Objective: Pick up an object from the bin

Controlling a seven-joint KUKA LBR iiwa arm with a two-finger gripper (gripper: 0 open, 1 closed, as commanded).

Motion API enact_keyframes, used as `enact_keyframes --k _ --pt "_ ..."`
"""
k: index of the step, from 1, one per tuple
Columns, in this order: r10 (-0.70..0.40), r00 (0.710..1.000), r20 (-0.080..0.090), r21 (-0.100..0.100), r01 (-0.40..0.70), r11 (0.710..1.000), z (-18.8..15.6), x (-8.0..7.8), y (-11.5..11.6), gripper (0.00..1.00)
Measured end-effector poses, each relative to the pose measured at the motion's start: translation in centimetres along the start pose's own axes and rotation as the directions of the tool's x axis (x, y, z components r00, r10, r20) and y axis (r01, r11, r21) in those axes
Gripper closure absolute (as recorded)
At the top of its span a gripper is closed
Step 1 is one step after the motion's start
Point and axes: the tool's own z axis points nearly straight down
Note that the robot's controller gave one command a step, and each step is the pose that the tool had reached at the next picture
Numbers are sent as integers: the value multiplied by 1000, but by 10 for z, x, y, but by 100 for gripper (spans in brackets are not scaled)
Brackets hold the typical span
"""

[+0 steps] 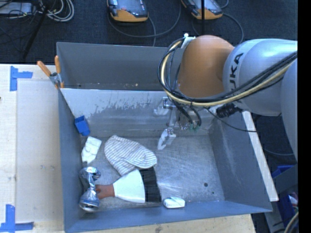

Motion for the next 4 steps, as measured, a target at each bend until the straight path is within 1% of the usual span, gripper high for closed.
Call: enact_keyframes --k 1,2,3,4 --pt "15 1000 -9 1 -15 1000 58 2 -4 0" --pt "0 1000 -6 2 0 1000 62 13 57 0" --pt "-202 979 -3 0 202 979 94 12 95 0" --pt "178 984 2 -1 -178 984 91 20 112 100"
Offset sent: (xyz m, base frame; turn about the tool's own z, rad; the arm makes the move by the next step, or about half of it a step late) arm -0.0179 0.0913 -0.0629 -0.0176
